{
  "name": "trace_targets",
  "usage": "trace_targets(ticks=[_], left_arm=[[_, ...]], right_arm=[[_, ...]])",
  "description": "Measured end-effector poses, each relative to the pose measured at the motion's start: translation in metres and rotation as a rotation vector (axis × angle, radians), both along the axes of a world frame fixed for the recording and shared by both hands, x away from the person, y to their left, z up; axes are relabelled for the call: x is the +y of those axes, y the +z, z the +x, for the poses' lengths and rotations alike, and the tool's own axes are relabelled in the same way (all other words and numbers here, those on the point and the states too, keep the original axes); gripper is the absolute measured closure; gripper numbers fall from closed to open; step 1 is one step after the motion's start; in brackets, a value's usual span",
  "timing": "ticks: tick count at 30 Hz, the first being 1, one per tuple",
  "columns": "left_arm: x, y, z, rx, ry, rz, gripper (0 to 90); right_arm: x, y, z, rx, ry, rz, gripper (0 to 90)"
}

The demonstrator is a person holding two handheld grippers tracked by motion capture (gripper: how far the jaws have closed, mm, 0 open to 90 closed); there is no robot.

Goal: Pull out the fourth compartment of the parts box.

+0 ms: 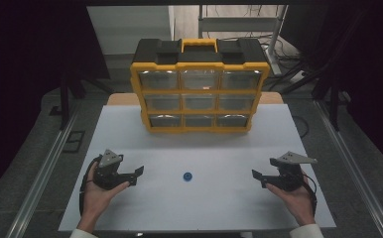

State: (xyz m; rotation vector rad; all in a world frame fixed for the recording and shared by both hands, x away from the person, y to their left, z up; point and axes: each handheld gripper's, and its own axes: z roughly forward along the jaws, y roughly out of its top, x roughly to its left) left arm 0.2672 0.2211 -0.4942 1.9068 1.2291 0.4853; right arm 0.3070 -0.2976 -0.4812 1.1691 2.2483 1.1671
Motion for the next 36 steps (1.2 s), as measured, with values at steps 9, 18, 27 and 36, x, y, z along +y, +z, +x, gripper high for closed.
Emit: trace_targets(ticks=[9,18,27,36], left_arm=[[0.003,-0.005,-0.003,0.011,0.001,0.013,12.0],[0.004,-0.005,-0.005,0.001,-0.013,0.035,12.3],[0.002,-0.003,-0.002,-0.031,-0.017,0.064,13.0],[-0.005,-0.002,-0.003,-0.070,-0.023,0.117,12.2]], right_arm=[[0.001,-0.005,0.007,0.007,-0.002,-0.020,16.5],[0.007,-0.008,0.013,0.017,0.003,-0.011,17.5],[0.010,-0.009,0.009,0.022,0.016,-0.030,17.3],[0.011,-0.012,0.009,0.036,0.013,-0.024,16.6]])
